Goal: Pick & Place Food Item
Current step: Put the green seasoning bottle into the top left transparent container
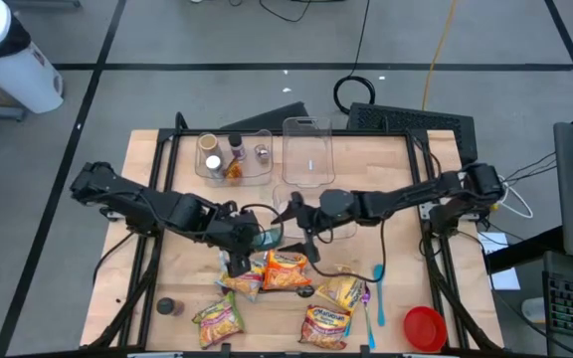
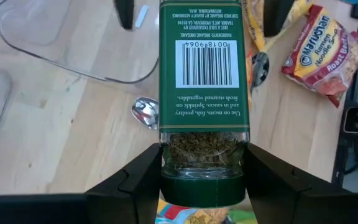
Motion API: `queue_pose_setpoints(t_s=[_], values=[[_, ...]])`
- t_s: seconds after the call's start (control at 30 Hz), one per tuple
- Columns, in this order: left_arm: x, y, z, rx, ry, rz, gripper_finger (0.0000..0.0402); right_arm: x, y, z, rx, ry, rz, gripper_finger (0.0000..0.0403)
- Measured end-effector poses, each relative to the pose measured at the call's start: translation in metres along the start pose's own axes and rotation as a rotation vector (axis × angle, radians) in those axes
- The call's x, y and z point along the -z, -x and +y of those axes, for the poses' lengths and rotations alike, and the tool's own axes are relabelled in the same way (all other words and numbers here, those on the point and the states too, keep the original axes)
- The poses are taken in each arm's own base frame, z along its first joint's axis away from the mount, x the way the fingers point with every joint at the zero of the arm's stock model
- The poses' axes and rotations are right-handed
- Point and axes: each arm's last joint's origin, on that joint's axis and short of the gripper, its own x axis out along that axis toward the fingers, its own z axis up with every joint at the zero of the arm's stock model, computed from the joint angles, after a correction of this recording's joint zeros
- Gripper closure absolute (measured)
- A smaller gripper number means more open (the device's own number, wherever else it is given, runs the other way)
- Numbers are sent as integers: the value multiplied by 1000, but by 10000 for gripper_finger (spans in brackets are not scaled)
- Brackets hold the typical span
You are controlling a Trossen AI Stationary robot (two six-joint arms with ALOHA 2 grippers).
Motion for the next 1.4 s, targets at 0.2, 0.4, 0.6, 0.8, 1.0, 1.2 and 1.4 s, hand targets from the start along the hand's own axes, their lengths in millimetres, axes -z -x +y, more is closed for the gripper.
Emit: queue_pose_setpoints(t_s=[0.2, 0.4, 0.6, 0.8, 1.0, 1.2, 1.4], values=[[-1, 0, 1, -14, -9, -12, 208, 5, -4, -1, -32, -3, 5, 56], [-2, 0, 0, -5, -20, -25, 208, 5, -4, -1, -32, 9, 4, 122], [-4, 0, -2, 11, -39, -48, 208, 7, -4, -2, -30, 16, 33, 217], [-6, 2, -1, -5, -41, -73, 205, 7, -2, -1, -29, 25, 39, 217], [-2, 33, -3, -111, -37, -297, 83, 28, 23, -7, 0, -36, 78, 217], [11, 54, -16, -321, -91, -568, 9, 42, 65, -6, 92, -68, -154, 217], [-3, 63, -14, -408, -18, -735, 34, 45, 94, 7, 73, -23, -537, 217]])
